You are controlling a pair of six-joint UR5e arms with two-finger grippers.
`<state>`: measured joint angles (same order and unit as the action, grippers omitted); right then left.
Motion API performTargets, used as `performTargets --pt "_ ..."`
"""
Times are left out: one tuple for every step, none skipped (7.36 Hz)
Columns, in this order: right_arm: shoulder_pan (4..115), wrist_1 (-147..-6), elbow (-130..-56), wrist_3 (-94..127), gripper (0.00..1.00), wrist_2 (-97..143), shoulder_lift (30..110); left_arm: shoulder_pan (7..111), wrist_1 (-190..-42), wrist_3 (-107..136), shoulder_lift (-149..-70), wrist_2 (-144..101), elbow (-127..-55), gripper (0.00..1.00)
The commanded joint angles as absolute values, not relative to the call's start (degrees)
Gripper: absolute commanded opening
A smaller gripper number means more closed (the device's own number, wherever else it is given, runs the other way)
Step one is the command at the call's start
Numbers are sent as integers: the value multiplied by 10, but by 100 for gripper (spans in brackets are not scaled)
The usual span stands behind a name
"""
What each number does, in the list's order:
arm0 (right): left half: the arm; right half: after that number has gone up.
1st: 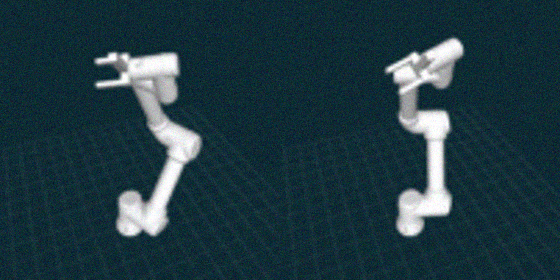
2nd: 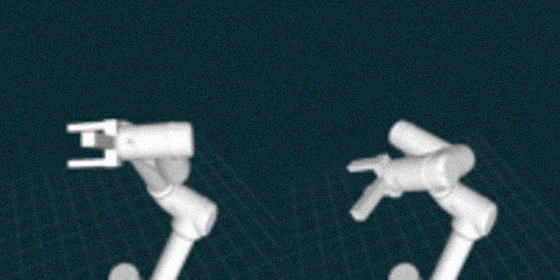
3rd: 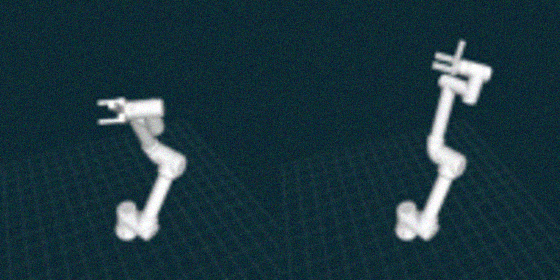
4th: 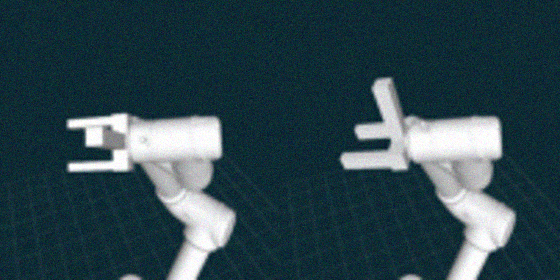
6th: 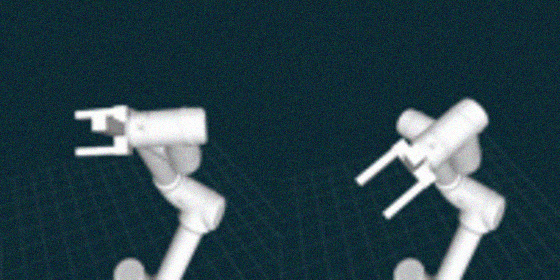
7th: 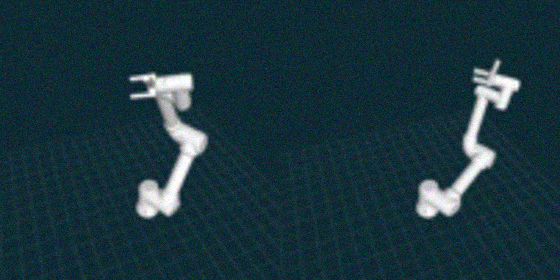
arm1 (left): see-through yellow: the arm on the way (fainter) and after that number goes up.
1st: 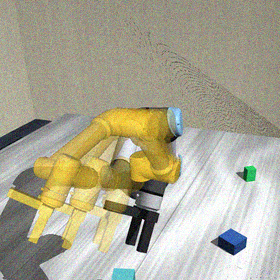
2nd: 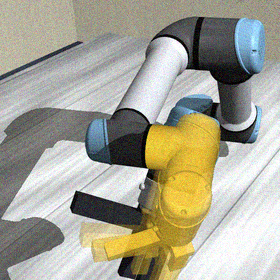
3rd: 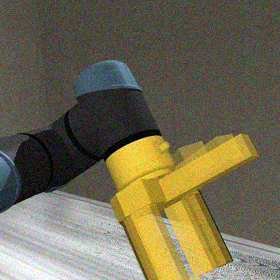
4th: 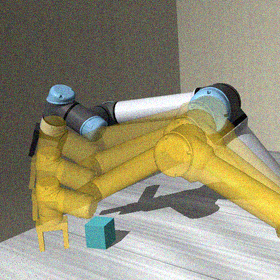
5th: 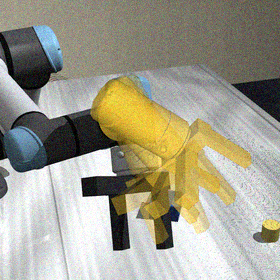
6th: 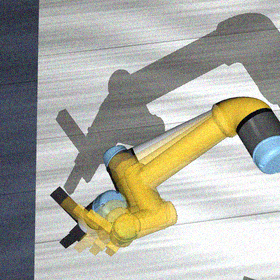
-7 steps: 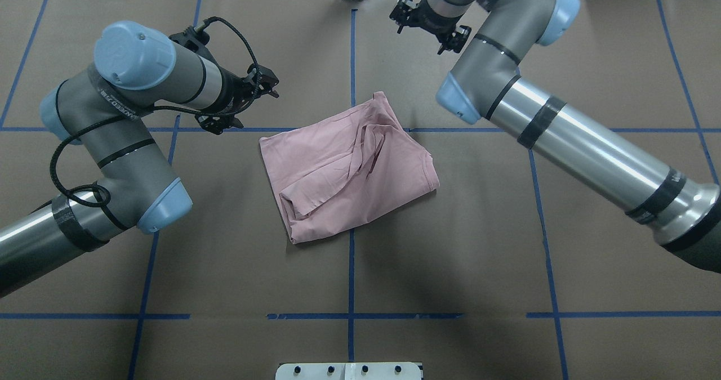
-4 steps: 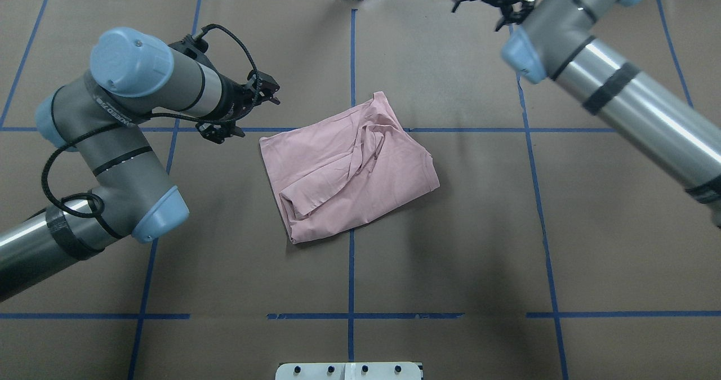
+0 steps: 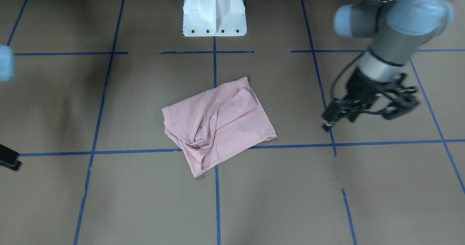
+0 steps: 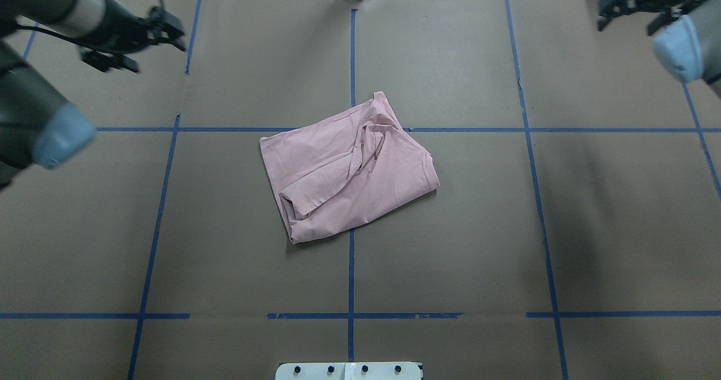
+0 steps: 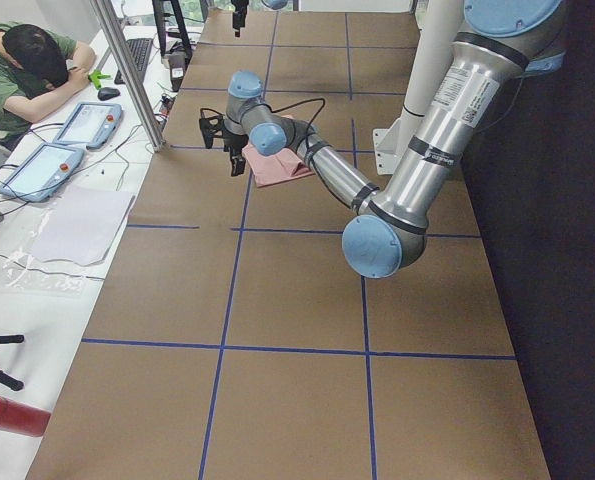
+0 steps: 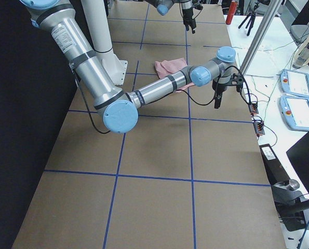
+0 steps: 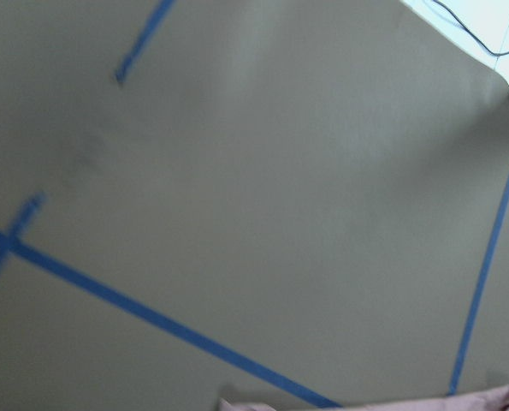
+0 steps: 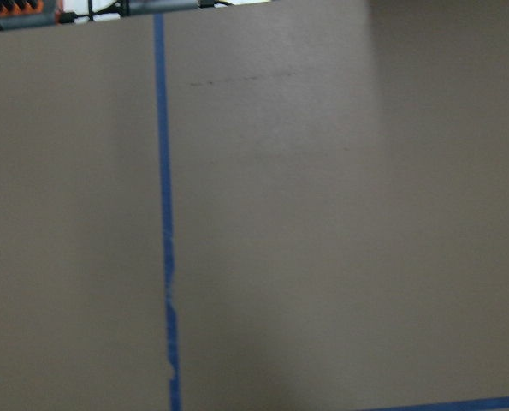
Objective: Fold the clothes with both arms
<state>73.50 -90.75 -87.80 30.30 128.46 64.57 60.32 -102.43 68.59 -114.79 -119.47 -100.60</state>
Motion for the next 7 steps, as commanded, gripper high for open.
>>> performTargets --pt "800 -933 -915 119 100 1306 753 713 -973 393 -1077 -1216 -1014 100" --pt "828 -933 -921 61 100 1323 790 758 -963 251 -1038 -1222 -1011 100" --pt "851 -933 -920 1 100 1338 824 795 -965 118 -994 -1256 -1011 100" --pt "868 -933 -921 -7 100 1355 840 848 -962 -45 -959 -1279 -1006 100" --pt "874 -929 -925 -9 100 1347 846 896 -941 -161 -935 -1282 -1001 100" --pt "875 -927 -922 -8 100 1345 842 899 -946 -168 -897 -1300 -1012 100" --pt "875 -928 -942 0 100 1335 862 895 -948 -169 -893 -1288 -992 100"
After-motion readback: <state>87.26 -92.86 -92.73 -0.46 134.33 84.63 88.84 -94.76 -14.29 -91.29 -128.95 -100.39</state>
